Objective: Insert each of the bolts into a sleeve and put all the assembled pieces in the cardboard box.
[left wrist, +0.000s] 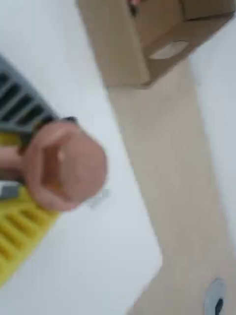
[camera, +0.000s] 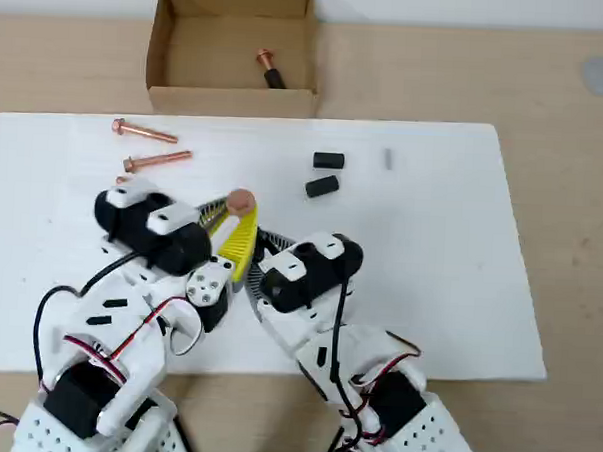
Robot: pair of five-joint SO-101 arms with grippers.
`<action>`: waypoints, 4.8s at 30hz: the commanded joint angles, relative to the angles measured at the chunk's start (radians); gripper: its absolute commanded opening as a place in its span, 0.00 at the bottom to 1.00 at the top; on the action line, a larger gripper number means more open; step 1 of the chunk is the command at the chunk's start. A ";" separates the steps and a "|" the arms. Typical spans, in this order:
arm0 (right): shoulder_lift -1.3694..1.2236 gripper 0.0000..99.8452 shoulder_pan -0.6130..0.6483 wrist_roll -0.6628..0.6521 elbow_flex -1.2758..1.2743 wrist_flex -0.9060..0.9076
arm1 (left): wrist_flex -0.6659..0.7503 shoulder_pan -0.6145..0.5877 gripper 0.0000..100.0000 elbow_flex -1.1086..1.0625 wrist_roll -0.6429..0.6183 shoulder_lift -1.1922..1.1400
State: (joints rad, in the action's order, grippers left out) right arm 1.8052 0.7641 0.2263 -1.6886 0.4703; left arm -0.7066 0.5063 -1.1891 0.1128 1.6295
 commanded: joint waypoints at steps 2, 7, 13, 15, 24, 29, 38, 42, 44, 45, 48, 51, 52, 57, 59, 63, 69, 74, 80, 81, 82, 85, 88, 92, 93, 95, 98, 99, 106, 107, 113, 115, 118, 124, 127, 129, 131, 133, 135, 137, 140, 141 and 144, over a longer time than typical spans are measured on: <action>0.156 0.01 -0.019 0.009 0.004 -0.029 | -0.046 0.006 0.01 0.006 0.002 0.004; 0.156 0.01 -0.019 0.009 0.004 -0.029 | -0.095 0.009 0.01 0.006 0.000 0.002; 0.156 0.01 -0.019 0.009 0.004 -0.029 | -0.172 0.009 0.03 0.011 0.000 0.002; 0.156 0.01 -0.019 0.009 0.004 -0.031 | -0.207 0.009 0.07 0.011 -0.002 0.002; 0.156 0.01 -0.019 0.009 0.004 -0.031 | -0.270 0.008 0.09 0.006 -0.021 0.002; 0.156 0.01 -0.019 0.009 0.004 -0.031 | -0.270 0.006 0.09 0.008 -0.021 0.002; 0.143 0.01 -0.054 0.006 0.004 -0.060 | -0.350 0.005 0.12 0.219 -0.087 -0.007; 0.111 0.01 -0.145 0.006 0.015 -0.133 | -0.408 -0.057 0.13 0.328 -0.144 -0.076; 0.084 0.01 -0.188 0.006 0.045 -0.150 | -0.399 -0.137 0.13 0.376 -0.170 -0.120; 0.061 0.01 -0.206 0.008 0.070 -0.149 | -0.390 -0.187 0.13 0.405 -0.189 -0.147; -0.039 0.01 -0.234 0.011 0.148 -0.155 | -0.370 -0.334 0.13 0.476 -0.279 -0.232; -0.183 0.01 -0.234 0.011 0.274 -0.163 | -0.367 -0.448 0.13 0.526 -0.324 -0.317; -0.240 0.01 -0.234 0.011 0.321 -0.180 | -0.364 -0.480 0.13 0.531 -0.328 -0.338; -0.608 0.01 -0.280 0.012 0.575 -0.288 | -0.362 -0.631 0.13 0.531 -0.342 -0.447; -0.769 0.01 -0.288 0.014 0.687 -0.316 | -0.362 -0.684 0.13 0.531 -0.339 -0.490; -1.053 0.01 -0.286 0.048 0.912 -0.362 | -0.365 -0.783 0.13 0.529 -0.338 -0.568; -1.432 0.01 -0.289 0.048 1.236 -0.390 | -0.364 -0.810 0.13 0.463 -0.258 -0.619; -1.724 0.01 -0.309 0.071 1.449 -0.419 | -0.364 -0.809 0.13 0.411 -0.212 -0.618; -2.057 0.01 -0.332 0.071 1.750 -0.454 | -0.361 -0.809 0.13 0.408 -0.140 -0.618; -2.111 0.01 -0.338 0.071 1.801 -0.454 | -0.361 -0.809 0.13 0.408 -0.118 -0.619; -2.163 0.01 -0.341 0.069 1.854 -0.454 | -0.361 -0.809 0.13 0.407 -0.098 -0.619; -2.322 0.01 -0.355 0.068 2.014 -0.454 | -0.361 -0.807 0.13 0.407 -0.051 -0.619; -2.479 0.01 -0.369 0.064 2.176 -0.453 | -0.361 -0.807 0.13 0.407 -0.044 -0.619; -2.678 0.01 -0.377 -0.005 2.390 -0.439 | -0.362 -0.807 0.13 0.405 -0.044 -0.619; -2.730 0.01 -0.377 -0.018 2.439 -0.440 | -0.362 -0.801 0.13 0.397 -0.044 -0.619; -2.830 0.01 -0.384 -0.044 2.540 -0.440 | -0.362 -0.770 0.13 0.376 -0.043 -0.619; -2.959 0.01 -0.394 -0.061 2.681 -0.431 | -0.362 -0.718 0.13 0.341 -0.043 -0.618; -2.993 0.01 -0.397 -0.061 2.727 -0.413 | -0.362 -0.701 0.13 0.331 -0.043 -0.618; -3.165 0.01 -0.404 -0.061 2.991 -0.232 | -0.325 -0.652 0.13 0.327 -0.048 -0.618; -3.183 0.01 -0.404 -0.061 3.019 -0.219 | -0.310 -0.655 0.13 0.325 -0.048 -0.618; -3.254 0.02 -0.403 -0.068 3.134 -0.124 | -0.264 -0.652 0.13 0.325 -0.043 -0.622; -3.264 0.05 -0.404 -0.072 3.155 -0.094 | -0.256 -0.655 0.13 0.324 -0.043 -0.625; -3.270 0.16 -0.407 -0.068 3.174 -0.051 | -0.256 -0.652 0.13 0.324 -0.048 -0.627; -3.266 0.25 -0.414 -0.066 3.185 -0.044 | -0.256 -0.655 0.13 0.324 -0.049 -0.628; -3.266 0.25 -0.414 -0.066 3.201 -0.043 | -0.256 -0.655 0.13 0.325 -0.051 -0.628; -3.269 0.25 -0.414 -0.066 3.241 -0.035 | -0.256 -0.657 0.13 0.328 -0.072 -0.628; -3.264 0.25 -0.414 -0.066 3.306 0.032 | -0.256 -0.657 0.13 0.334 -0.101 -0.628; -3.257 0.25 -0.407 -0.066 3.369 0.137 | -0.255 -0.657 0.13 0.342 -0.129 -0.628; -3.200 0.25 -0.406 -0.066 3.356 0.238 | -0.241 -0.657 0.13 0.358 -0.184 -0.645; -3.100 0.25 -0.412 -0.061 3.355 0.385 | -0.242 -0.657 0.13 0.396 -0.269 -0.697; -2.956 0.25 -0.412 0.023 3.355 0.646 | -0.298 -0.657 0.13 0.485 -0.423 -0.843; -2.913 0.25 -0.412 0.051 3.355 0.733 | -0.304 -0.657 0.13 0.514 -0.470 -0.905; -2.778 0.25 -0.414 0.069 3.355 1.020 | -0.308 -0.686 0.13 0.623 -0.557 -1.112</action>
State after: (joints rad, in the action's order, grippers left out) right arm -1.1669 0.3698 0.2708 1.6072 1.2190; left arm -1.0104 -0.1534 -0.6951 -0.3629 0.6828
